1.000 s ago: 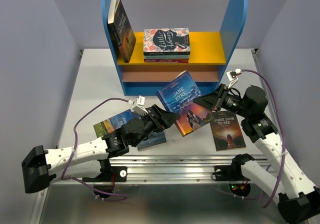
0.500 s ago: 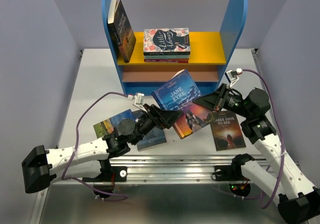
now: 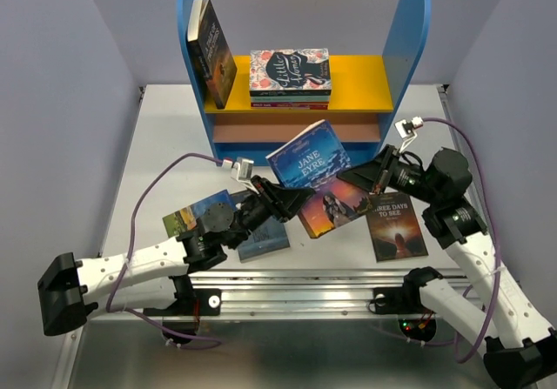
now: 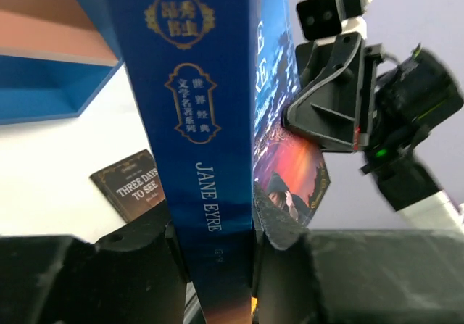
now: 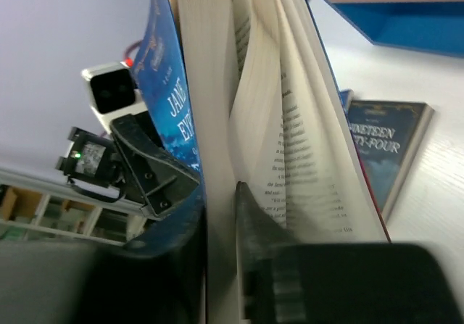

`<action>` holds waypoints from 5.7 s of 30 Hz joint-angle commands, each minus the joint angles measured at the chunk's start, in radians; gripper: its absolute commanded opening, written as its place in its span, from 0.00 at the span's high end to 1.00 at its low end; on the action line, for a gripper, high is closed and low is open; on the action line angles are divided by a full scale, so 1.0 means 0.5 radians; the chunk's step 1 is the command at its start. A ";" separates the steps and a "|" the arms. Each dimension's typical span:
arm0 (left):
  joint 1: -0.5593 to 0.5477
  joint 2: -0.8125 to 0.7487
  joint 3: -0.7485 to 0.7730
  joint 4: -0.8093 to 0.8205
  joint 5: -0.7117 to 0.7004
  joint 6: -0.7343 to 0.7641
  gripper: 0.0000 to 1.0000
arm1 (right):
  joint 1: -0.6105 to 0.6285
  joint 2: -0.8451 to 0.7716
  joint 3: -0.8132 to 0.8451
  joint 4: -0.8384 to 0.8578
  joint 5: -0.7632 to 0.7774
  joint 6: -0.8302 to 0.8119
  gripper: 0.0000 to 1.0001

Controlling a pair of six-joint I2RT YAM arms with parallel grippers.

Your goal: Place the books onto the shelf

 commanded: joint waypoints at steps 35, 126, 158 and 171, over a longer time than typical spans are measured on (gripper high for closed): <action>0.742 0.769 2.488 -0.492 -0.577 2.309 1.00 | 0.039 0.065 0.536 -1.136 1.019 -0.870 0.00; 1.371 0.325 1.727 -0.897 -0.547 1.079 0.01 | 0.039 0.047 0.475 -1.197 1.056 -0.953 0.00; 1.387 0.598 1.399 -1.130 -0.353 0.766 1.00 | 0.039 0.096 0.447 -1.176 1.022 -0.901 0.00; 1.439 0.699 1.488 -1.087 -0.322 0.797 1.00 | 0.039 0.123 0.466 -1.176 1.035 -0.925 0.00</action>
